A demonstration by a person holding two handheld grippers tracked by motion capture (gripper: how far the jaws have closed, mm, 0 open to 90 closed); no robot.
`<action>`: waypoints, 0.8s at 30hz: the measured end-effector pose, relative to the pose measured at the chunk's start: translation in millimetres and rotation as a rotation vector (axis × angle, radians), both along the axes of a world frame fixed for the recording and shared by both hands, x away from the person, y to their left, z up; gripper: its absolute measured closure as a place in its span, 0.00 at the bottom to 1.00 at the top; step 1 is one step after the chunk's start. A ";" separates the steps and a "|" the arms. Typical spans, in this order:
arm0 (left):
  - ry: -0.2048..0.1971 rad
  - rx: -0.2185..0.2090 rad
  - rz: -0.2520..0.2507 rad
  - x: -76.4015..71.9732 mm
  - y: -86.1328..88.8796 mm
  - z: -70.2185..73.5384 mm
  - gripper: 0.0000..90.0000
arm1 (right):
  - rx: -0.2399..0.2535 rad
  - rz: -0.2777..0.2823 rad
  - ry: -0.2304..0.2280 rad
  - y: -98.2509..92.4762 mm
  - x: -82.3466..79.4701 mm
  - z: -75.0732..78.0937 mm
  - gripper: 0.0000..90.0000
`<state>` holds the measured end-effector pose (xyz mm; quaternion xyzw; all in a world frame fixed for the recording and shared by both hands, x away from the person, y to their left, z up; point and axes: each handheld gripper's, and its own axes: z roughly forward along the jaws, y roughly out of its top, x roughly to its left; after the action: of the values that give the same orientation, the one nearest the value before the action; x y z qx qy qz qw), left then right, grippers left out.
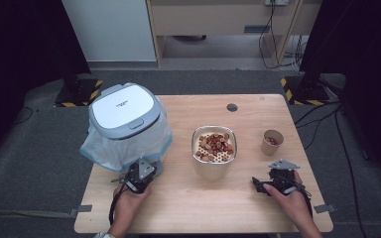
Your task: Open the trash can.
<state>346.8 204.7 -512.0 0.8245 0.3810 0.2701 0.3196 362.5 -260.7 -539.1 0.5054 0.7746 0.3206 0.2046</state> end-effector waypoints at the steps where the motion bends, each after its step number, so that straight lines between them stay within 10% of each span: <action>1: 0.002 0.003 0.001 0.0 -0.2 -0.2 0.99 | 0.000 0.000 0.000 0.0 0.0 0.0 0.01; 24: 0.028 -0.016 0.007 2.7 0.2 -8.5 0.99 | 0.034 -0.010 -0.003 0.7 -1.0 5.4 0.08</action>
<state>349.5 204.8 -520.5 0.8243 0.3904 0.2565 0.3200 361.4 -260.0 -533.8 0.5122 0.7662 0.3334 0.1986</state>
